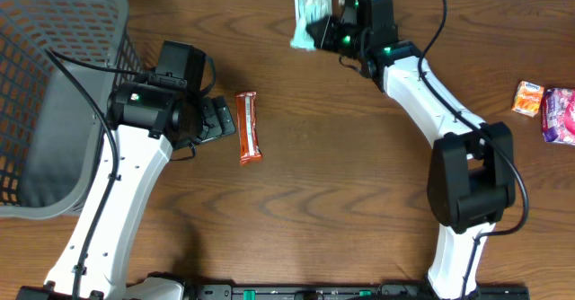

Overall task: Scan the item barcode
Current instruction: 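Lift the wipes pack and hold it in front of the scanner, then carry the wipes pack right, drop it by the other items, return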

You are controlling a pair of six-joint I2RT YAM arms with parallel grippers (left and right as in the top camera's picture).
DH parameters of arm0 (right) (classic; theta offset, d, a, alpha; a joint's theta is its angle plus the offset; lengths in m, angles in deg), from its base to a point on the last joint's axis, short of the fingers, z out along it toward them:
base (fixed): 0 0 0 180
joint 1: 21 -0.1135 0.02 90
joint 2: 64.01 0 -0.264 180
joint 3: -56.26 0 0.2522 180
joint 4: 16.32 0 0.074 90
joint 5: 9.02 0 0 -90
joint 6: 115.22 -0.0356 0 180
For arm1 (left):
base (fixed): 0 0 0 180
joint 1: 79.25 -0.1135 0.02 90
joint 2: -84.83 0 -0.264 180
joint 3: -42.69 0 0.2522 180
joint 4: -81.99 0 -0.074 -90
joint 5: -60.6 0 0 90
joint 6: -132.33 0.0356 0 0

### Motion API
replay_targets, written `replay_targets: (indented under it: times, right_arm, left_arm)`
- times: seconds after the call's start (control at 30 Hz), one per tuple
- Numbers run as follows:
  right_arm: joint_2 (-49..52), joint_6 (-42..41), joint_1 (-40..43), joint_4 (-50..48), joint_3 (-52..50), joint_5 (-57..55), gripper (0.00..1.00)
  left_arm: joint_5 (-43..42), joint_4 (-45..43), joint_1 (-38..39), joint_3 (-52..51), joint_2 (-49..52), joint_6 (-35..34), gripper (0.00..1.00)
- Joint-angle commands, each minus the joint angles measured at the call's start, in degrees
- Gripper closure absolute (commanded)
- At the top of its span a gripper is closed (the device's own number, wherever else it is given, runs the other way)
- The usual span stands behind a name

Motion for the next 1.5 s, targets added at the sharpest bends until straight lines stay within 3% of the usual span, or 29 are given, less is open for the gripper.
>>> replay_targets:
  times: [0.0, 0.17, 0.33, 0.53, 0.63, 0.73, 0.87, 1.2, 1.23, 1.33, 1.37, 1.47]
  right_arm:
    - [5.2, -10.8, -0.4, -10.3, 0.7, 0.3, 0.99]
    - [10.3, -12.3, 0.3, -19.5, 0.7, -1.5, 0.99]
    - [10.8, -12.2, 3.2, -20.2, 1.0, -2.4, 0.99]
    - [10.3, -12.1, 10.9, -18.3, 6.2, 7.9, 0.99]
    - [8.7, -10.5, 16.7, -9.3, 8.9, 9.4, 0.99]
    - [6.9, -3.6, 22.8, 3.0, 11.0, 8.0, 0.99]
    - [3.8, 4.5, 31.0, 19.3, 11.7, -0.9, 0.99]
    - [2.8, 20.1, 49.3, 35.6, 11.6, -8.4, 0.99]
    - [2.8, 21.2, 50.4, 36.8, 11.6, -9.4, 0.94]
    - [2.8, 23.2, 52.5, 39.1, 11.6, -9.5, 0.44]
    - [2.7, 23.6, 52.9, 39.9, 11.6, -9.5, 0.38]
    - [2.1, 25.9, 52.9, 41.9, 11.6, -8.6, 0.34]
  left_arm:
    - [0.5, 0.2, -0.2, 0.4, -0.3, -0.7, 0.02]
    - [0.5, 0.2, -0.2, 0.4, -0.3, -0.7, 0.02]
    - [0.5, 0.2, -0.2, 0.4, -0.3, -0.7, 0.02]
    - [0.5, 0.2, -0.2, 0.4, -0.3, -0.7, 0.02]
    - [0.5, 0.2, -0.2, 0.4, -0.3, -0.7, 0.02]
    - [0.5, 0.2, -0.2, 0.4, -0.3, -0.7, 0.02]
    - [0.5, 0.2, -0.2, 0.4, -0.3, -0.7, 0.02]
    - [0.5, 0.2, -0.2, 0.4, -0.3, -0.7, 0.02]
    - [0.5, 0.2, -0.2, 0.4, -0.3, -0.7, 0.02]
    - [0.5, 0.2, -0.2, 0.4, -0.3, -0.7, 0.02]
    - [0.5, 0.2, -0.2, 0.4, -0.3, -0.7, 0.02]
    - [0.5, 0.2, -0.2, 0.4, -0.3, -0.7, 0.02]
